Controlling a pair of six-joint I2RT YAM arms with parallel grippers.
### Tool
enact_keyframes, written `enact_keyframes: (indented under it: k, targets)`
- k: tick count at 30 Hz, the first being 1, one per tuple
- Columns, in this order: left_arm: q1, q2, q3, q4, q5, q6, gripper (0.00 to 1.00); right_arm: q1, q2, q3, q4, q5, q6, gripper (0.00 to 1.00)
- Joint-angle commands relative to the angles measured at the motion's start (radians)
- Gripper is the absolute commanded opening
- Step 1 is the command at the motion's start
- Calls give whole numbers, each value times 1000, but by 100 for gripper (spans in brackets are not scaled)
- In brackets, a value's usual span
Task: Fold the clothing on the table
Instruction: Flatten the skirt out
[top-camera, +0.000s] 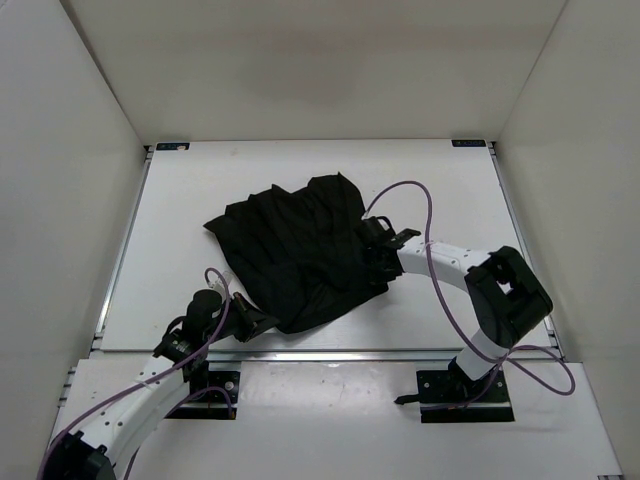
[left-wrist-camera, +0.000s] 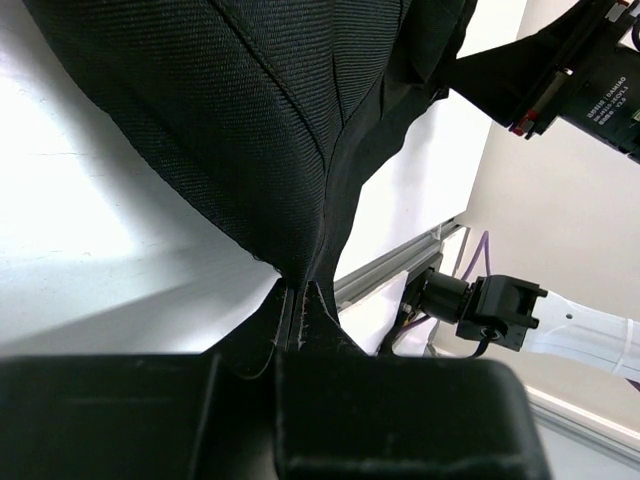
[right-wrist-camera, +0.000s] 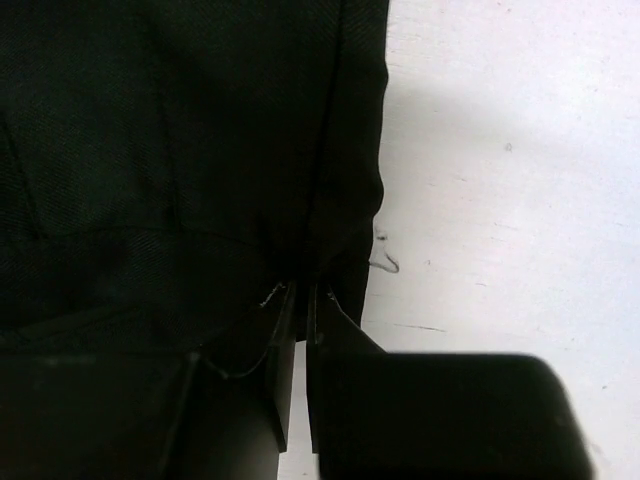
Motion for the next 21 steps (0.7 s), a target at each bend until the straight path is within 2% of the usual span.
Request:
enact_keyframes:
  k: [1, 4, 7, 8, 12, 15, 18, 21]
  targets:
    - [5, 11, -50, 1, 10, 1, 0, 7, -30, -10, 16, 14, 16, 0]
    - [26, 23, -9, -18, 18, 33, 0, -26, -126, 14, -1, -20, -13, 0]
    - [91, 75, 103, -90, 24, 134, 0, -133, -296, 22, 22, -170, -47, 0]
    - [109, 88, 132, -93, 21, 155, 0, -163, -369, 24, 27, -275, -61, 1]
    - [158, 203, 376, -211, -8, 311, 0, -388, -582, 39, 79, -604, -61, 0]
    - [200, 284, 649, -281, -22, 391, 0, -544, -679, 106, 71, -777, -63, 0]
    - [224, 319, 835, -369, -59, 437, 0, -612, -754, 184, 45, -882, -55, 0]
    - [234, 345, 1047, -418, -99, 448, 0, -593, -799, 322, -13, -843, -63, 0]
